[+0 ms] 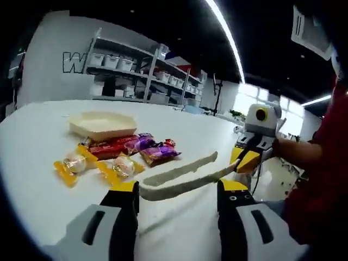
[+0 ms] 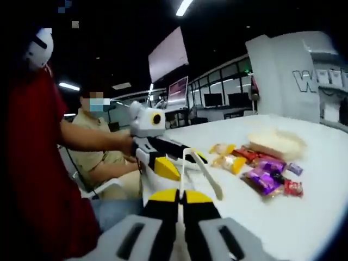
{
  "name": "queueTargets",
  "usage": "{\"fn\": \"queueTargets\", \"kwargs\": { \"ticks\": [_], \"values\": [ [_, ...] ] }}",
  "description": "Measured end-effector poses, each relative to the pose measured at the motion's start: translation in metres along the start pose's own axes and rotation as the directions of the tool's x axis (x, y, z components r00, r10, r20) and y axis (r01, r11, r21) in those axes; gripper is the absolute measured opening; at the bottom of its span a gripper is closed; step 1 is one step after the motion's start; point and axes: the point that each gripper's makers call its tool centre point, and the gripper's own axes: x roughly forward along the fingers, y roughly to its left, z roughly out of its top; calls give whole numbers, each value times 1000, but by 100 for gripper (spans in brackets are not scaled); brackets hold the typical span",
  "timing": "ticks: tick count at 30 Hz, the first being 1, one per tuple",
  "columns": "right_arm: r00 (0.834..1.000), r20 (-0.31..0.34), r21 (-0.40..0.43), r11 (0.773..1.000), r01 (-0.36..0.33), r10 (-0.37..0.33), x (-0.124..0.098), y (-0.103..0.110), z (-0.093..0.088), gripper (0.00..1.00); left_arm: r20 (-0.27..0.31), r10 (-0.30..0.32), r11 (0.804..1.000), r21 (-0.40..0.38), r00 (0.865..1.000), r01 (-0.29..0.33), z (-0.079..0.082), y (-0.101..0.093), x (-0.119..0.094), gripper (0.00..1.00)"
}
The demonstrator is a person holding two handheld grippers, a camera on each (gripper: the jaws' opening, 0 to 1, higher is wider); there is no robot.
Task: Place the target food into the container with the food tongs after gripping and lifting it, then release it inside without dropping or visibly crushing the food.
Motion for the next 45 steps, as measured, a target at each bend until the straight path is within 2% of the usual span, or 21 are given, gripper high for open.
{"fn": "queueTargets", "kwargs": {
  "ticks": [2,3,6,10,11,13,15,18,22,28,34,37,41,45],
  "values": [
    [998,50,23,999,-40,39,-3,7,11,0,42,-69,997,-42,997,70,8,-11,-1,54],
    [997,66,31,998,-53,50,-4,9,14,0,48,-79,996,-42,996,81,10,-13,-1,52],
    [992,98,48,995,-86,81,-7,14,23,0,78,-167,981,-89,983,174,17,-29,-2,46],
    [984,139,64,991,-119,109,-8,20,33,0,102,-193,973,-111,976,204,23,-36,0,53],
    [981,156,72,989,-130,118,-9,22,37,0,136,-221,961,-139,966,239,30,-43,0,56],
    [979,160,70,988,-137,125,-10,23,40,0,166,-246,948,-166,955,273,36,-49,-1,60],
    [974,171,74,983,-165,150,-10,29,44,0,198,-258,939,-178,946,294,43,-53,-1,61],
    [968,168,73,977,-198,184,-8,36,48,0,209,-277,933,-174,938,315,50,-59,-1,60],
    [964,168,68,973,-219,205,-6,42,52,0,225,-325,912,-183,919,367,59,-72,-2,59],
    [956,164,74,964,-256,242,-5,50,54,0,209,-355,901,-184,911,393,57,-80,-2,57],
    [954,143,66,959,-277,265,-2,57,54,0,194,-371,901,-160,908,402,58,-87,-4,53],
    [951,144,67,956,-284,272,-1,57,56,0,206,-375,899,-157,904,409,61,-88,-6,52],
    [948,153,65,955,-290,278,-3,57,61,0,201,-392,893,-151,898,424,63,-92,-9,42],
    [948,150,57,955,-292,281,-3,57,64,0,213,-395,892,-144,894,429,67,-93,-10,40]
  ]
}}
